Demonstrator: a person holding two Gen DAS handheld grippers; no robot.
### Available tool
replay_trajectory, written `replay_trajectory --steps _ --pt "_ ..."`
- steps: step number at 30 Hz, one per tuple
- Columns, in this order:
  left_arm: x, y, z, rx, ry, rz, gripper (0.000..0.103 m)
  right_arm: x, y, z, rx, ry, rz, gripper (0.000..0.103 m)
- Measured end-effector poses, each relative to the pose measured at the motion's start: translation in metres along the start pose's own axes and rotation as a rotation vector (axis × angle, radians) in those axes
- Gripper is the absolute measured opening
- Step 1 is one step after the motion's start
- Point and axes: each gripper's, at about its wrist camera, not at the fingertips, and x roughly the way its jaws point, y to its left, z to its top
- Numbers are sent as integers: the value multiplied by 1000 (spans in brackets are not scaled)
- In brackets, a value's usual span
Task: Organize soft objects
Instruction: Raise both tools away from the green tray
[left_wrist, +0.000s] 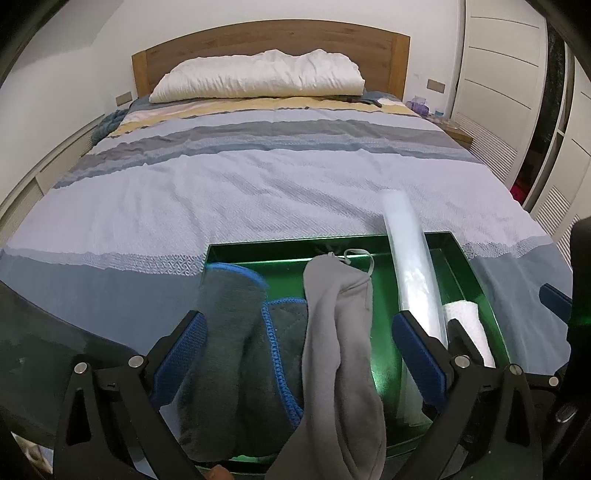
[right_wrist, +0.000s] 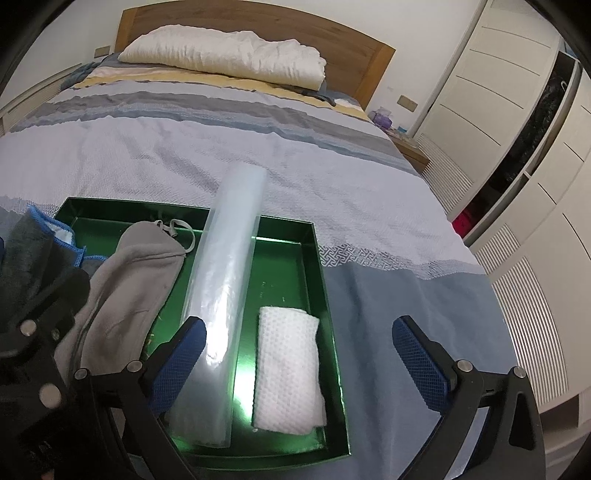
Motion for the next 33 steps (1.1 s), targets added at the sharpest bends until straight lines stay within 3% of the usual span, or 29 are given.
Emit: replay_trajectory --steps 19,33 --pt "-38 2 1 30 -34 -1 99 -31 -2 -4 5 1 -18 103" --pt "-68 16 -27 34 1 -79 99 -66 -1 -34 -11 45 -8 103"
